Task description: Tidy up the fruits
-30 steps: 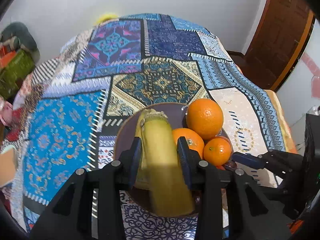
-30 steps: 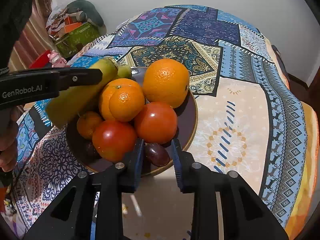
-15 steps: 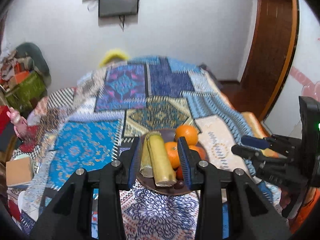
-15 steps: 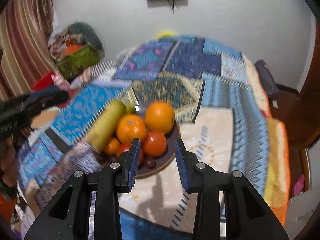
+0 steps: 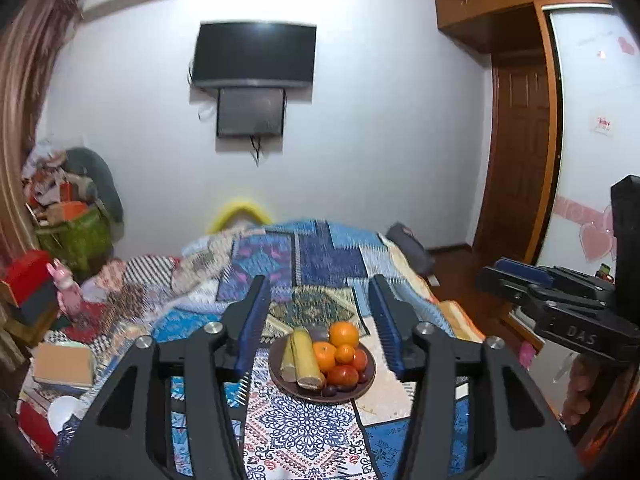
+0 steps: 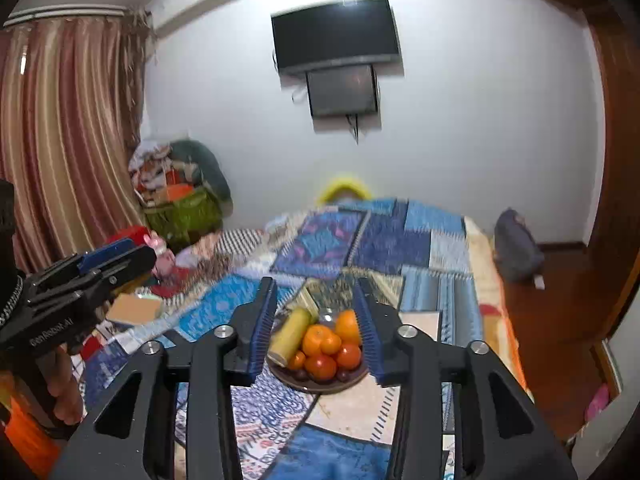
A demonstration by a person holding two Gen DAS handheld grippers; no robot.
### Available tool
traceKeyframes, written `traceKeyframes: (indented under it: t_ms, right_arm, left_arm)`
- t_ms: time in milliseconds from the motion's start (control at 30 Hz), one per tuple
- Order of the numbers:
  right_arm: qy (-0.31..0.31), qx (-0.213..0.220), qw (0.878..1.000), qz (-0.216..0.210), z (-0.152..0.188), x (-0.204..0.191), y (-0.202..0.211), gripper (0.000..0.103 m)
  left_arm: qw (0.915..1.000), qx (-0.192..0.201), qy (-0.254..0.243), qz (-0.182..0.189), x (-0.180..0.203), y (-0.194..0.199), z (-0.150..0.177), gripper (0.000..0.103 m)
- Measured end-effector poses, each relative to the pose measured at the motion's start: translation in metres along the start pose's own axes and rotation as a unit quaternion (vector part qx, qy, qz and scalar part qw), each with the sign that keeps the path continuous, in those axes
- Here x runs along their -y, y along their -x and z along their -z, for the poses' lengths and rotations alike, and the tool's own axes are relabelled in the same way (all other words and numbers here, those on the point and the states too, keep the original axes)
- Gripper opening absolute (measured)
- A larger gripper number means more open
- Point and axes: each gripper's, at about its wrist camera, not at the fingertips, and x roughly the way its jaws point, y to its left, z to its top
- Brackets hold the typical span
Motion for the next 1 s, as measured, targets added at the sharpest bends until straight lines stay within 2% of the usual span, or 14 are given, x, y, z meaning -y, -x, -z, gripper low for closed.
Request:
traceKeyframes:
  t_ms: [100, 167, 267, 467, 600, 1000]
  right_arm:
    - [0.006, 0.025, 1.000, 0.000, -0.001, -0.009, 0.019, 0.046]
    - [0.008, 0.038, 0.999, 0.003, 0.000, -0.015, 0.029, 0.062]
    - [0.011, 0.063, 0.998, 0.009, 0.005, -0.019, 0.038, 0.078]
    - [0.024, 0.089, 0.995, 0.039, 0.006, -0.028, 0.052, 0.102]
    - [0.020, 0.097, 0.994, 0.048, 0.006, -0.029, 0.056, 0.103]
    - [0.014, 0.088, 0.995, 0.051, 0.015, -0.030, 0.064, 0.103]
  left_arm:
    - [0.9997, 0.023, 0.001, 0.002, 0.003, 0.025, -0.002, 0.068]
    - [0.9994, 0.036, -0.002, 0.001, 0.006, 0.039, -0.003, 0.070]
    - [0.9988, 0.049, -0.004, -0.001, 0.008, 0.056, -0.002, 0.073]
    - [0.9971, 0.074, -0.012, -0.016, 0.014, 0.078, 0.002, 0.095]
    - [0.9967, 0.080, -0.005, -0.015, 0.015, 0.084, 0.005, 0.103]
    - [0.9964, 0.078, -0.013, -0.031, 0.019, 0.086, 0.015, 0.103]
